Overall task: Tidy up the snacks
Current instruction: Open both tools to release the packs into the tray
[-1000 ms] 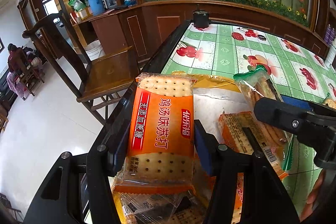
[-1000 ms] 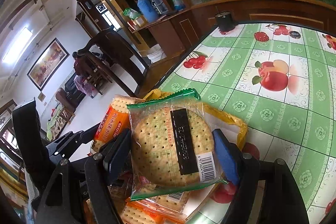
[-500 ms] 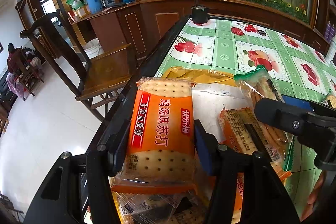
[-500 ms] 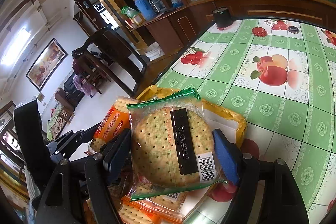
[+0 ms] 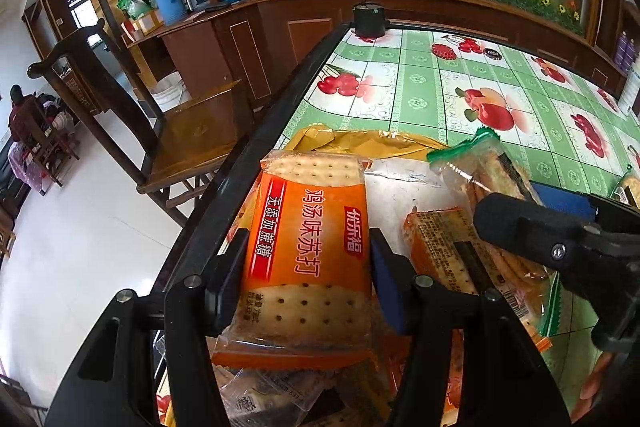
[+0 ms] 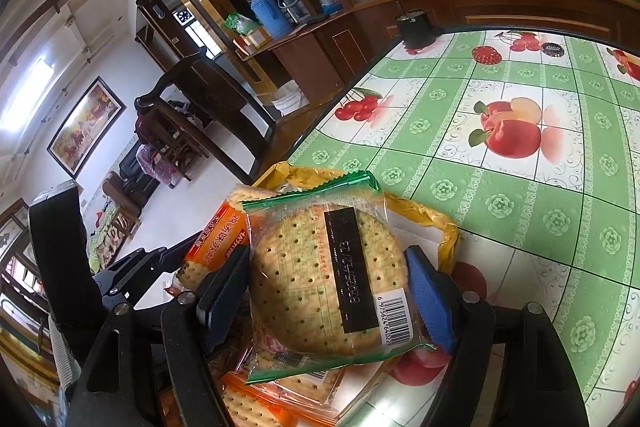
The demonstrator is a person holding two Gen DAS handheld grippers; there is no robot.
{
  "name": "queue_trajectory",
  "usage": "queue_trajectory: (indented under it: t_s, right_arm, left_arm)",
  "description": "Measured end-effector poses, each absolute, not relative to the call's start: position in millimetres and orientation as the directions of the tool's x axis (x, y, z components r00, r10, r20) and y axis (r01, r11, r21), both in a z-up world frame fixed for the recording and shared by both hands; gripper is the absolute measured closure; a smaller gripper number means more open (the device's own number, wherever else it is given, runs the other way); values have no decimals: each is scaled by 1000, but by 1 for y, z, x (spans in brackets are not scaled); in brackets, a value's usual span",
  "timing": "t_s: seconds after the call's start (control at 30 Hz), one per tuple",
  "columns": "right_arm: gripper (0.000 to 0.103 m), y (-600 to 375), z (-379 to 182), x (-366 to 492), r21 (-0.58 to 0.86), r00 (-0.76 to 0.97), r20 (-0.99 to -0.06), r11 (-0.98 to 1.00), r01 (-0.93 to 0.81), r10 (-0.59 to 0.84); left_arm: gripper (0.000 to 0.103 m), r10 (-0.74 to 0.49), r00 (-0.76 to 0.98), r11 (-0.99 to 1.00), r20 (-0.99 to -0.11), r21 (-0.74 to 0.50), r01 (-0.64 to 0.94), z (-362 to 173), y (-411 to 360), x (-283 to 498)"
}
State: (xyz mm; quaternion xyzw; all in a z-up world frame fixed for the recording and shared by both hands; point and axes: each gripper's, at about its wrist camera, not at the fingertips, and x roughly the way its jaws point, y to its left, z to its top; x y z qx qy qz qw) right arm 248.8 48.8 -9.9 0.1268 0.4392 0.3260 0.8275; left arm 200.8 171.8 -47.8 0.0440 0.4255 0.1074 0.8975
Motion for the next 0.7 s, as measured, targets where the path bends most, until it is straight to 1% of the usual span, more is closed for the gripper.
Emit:
queue_trajectory:
  t_s: [0.13, 0.2, 0.27, 0.43, 0.7]
  right_arm:
    - [24, 51, -12, 249, 501, 391, -649, 754, -426, 652]
    - [23, 52, -14, 249, 510, 383, -649, 749, -423, 657]
    - [23, 51, -18, 250, 532, 364, -646, 737, -417, 671]
    - [23, 44, -17, 246, 538, 372, -641, 739, -405, 671]
    - [23, -11, 0, 227, 577, 452, -583, 736, -355, 675]
  left_arm:
    - [46, 225, 610, 974, -760, 166, -153, -48, 173, 201]
    - [37, 219, 600, 976, -770, 162, -148, -50, 173, 202]
    - [19, 225, 601, 974, -767, 163, -156, -49, 175, 199]
    - [19, 238, 607, 971, -758, 167, -172, -42, 179, 194]
    - [19, 252, 652, 967, -715, 204, -150, -31, 166, 178]
